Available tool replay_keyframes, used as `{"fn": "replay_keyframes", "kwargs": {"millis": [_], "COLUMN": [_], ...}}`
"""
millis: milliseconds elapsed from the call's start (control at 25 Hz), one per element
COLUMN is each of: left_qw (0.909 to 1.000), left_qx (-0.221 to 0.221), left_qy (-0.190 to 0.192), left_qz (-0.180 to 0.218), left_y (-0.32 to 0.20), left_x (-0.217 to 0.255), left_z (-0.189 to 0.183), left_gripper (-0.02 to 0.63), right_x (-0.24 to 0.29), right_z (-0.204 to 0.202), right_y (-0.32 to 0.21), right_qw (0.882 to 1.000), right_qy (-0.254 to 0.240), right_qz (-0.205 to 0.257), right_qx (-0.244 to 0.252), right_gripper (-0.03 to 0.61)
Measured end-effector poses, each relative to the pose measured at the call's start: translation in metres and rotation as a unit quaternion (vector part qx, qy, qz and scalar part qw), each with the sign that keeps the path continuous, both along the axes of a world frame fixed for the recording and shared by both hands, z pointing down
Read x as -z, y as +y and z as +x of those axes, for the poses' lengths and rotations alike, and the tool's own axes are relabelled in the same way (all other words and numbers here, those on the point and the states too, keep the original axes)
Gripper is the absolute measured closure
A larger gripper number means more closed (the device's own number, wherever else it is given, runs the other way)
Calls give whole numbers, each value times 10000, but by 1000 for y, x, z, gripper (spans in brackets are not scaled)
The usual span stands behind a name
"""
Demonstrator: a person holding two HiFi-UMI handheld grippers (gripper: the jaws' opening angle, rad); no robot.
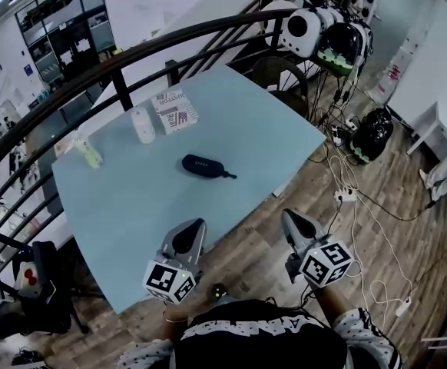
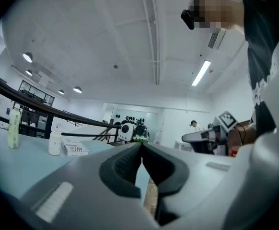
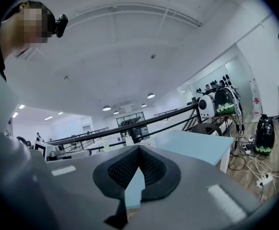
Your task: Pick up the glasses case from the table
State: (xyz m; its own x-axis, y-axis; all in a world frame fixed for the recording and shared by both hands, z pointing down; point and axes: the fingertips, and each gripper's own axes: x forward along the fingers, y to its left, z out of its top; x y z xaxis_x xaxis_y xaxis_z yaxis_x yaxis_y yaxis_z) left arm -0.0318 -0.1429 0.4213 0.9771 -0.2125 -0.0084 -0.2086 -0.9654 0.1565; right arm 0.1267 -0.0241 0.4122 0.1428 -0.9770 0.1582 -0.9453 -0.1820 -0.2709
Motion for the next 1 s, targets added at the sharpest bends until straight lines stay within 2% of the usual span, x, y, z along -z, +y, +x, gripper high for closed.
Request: {"fn": "replay_keyframes", "kwargs": {"millis": [400, 720, 1000], "left_qw": [9992, 9978, 9916], "left_qx": [304, 592, 1280], "left_qy": [68, 201, 38], "left_qz": [-250, -237, -178], "left_y": [-40, -51, -78], "left_x": [-16, -13, -16], "left_z": [-34, -52, -73], "left_gripper": [614, 614, 614], "right_x": [-4, -3, 6], "right_z": [-23, -25, -29], "right_y": [-53, -76, -127], "right_qw": [9996, 9986, 9938], "right_qy": [-45, 143, 3], "right_qz": [-164, -246, 155], "right_qx": [207, 443, 1097], "right_gripper": [574, 574, 572]}}
